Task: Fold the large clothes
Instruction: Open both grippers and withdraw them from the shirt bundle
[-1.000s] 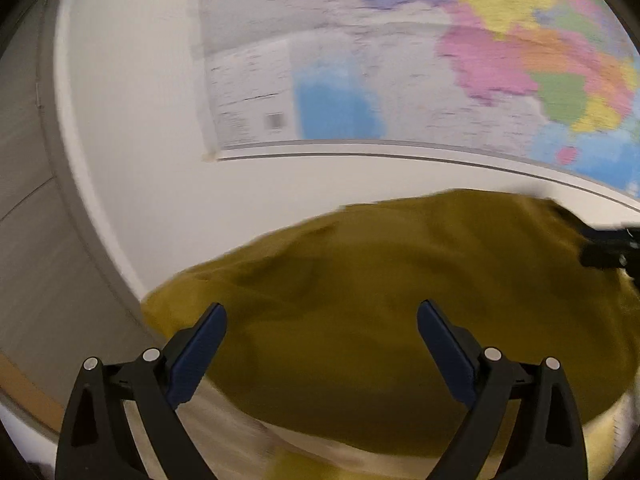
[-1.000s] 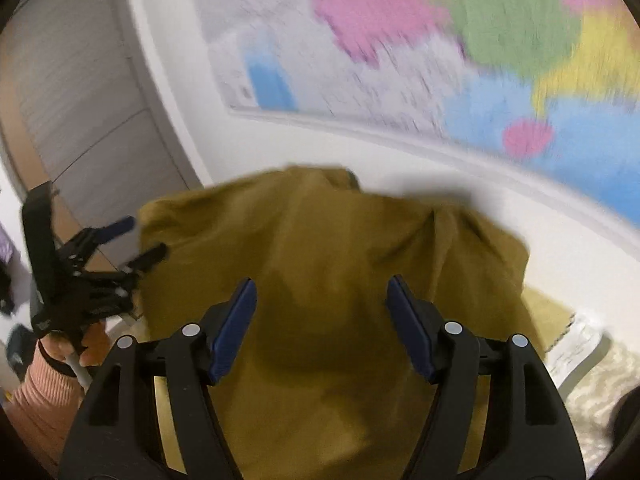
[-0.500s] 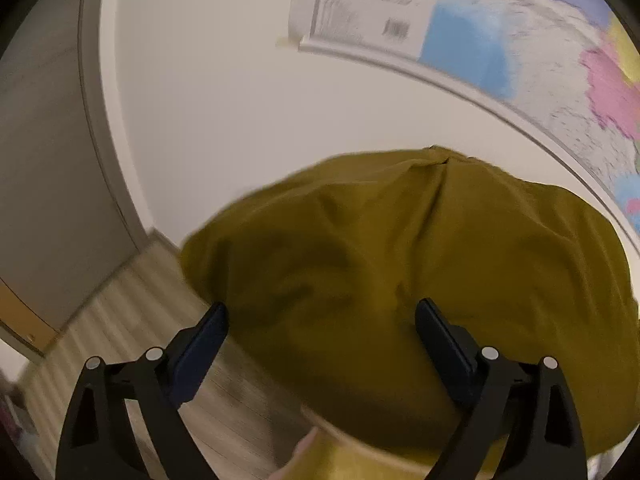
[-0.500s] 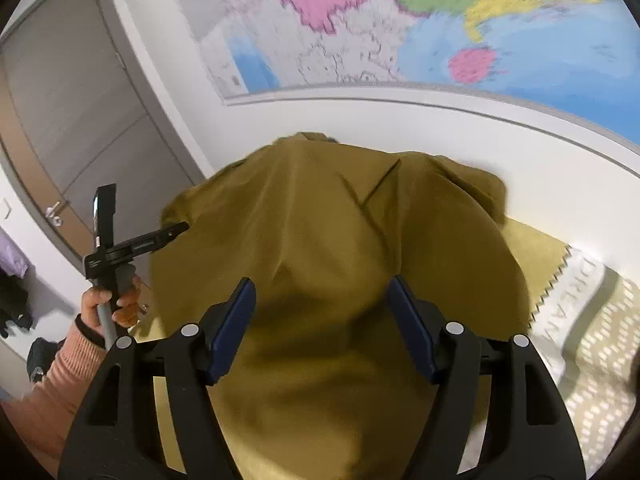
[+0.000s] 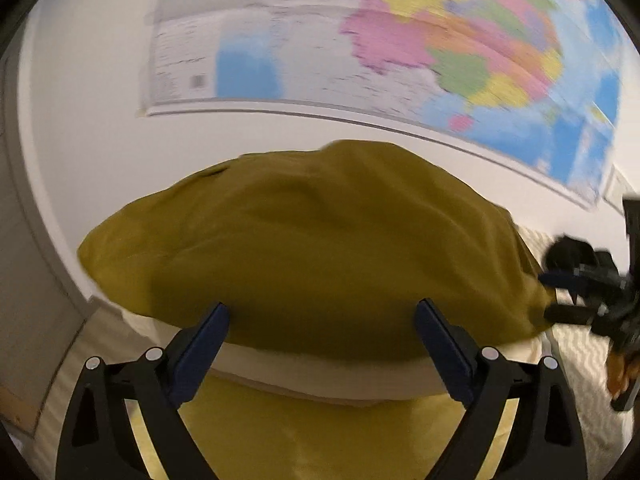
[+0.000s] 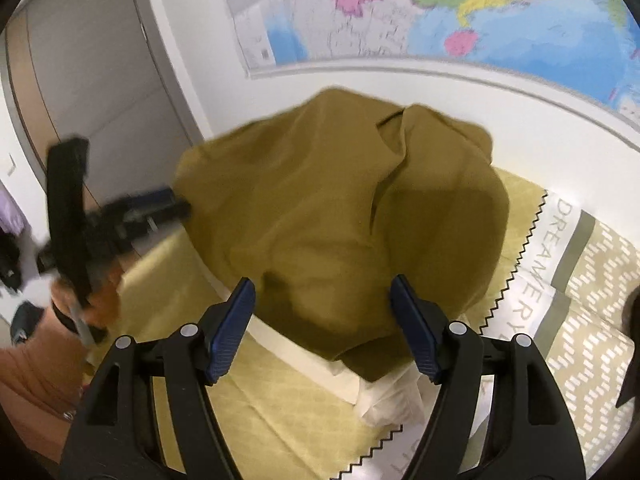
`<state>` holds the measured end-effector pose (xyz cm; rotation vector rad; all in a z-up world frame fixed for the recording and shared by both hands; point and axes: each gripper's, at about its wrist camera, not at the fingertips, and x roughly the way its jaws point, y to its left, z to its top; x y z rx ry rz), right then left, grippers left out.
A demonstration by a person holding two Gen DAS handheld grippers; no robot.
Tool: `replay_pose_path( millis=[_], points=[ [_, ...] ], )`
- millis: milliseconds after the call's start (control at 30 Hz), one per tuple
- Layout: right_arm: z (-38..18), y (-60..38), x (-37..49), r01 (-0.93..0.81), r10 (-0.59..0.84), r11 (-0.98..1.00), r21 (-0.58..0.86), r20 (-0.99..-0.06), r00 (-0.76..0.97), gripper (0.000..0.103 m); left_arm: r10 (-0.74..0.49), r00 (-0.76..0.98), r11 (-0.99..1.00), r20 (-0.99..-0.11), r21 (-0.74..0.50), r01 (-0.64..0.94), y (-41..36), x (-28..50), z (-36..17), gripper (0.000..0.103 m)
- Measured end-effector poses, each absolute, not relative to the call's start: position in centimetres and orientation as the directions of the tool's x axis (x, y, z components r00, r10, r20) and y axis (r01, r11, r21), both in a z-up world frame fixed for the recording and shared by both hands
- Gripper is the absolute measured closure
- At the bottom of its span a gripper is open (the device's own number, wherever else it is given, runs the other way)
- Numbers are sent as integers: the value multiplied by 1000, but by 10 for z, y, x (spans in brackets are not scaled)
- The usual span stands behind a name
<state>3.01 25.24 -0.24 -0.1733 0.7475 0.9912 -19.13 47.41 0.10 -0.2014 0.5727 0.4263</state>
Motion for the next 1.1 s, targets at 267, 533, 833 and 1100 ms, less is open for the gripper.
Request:
replay_pose_path(
  millis=[267, 533, 833, 1100],
  points=[
    [-24, 251, 31, -789, 655, 584, 189, -683, 322, 34, 388, 721, 878, -574, -8, -479, 455, -173, -13, 12],
    [-12, 239, 22, -781, 681, 591, 202, -643, 350, 33, 402, 724, 863, -560, -32, -505, 433, -179, -2, 7],
    [-3, 225, 5, -772, 694, 605, 192, -602, 394, 18, 446, 707, 836, -549, -27, -548, 403, -188, 6, 7],
    [1, 206, -17, -748, 685, 643, 162, -558, 468, 6, 462, 690, 814, -558, -42, -579, 372, -201, 4, 7]
  ],
)
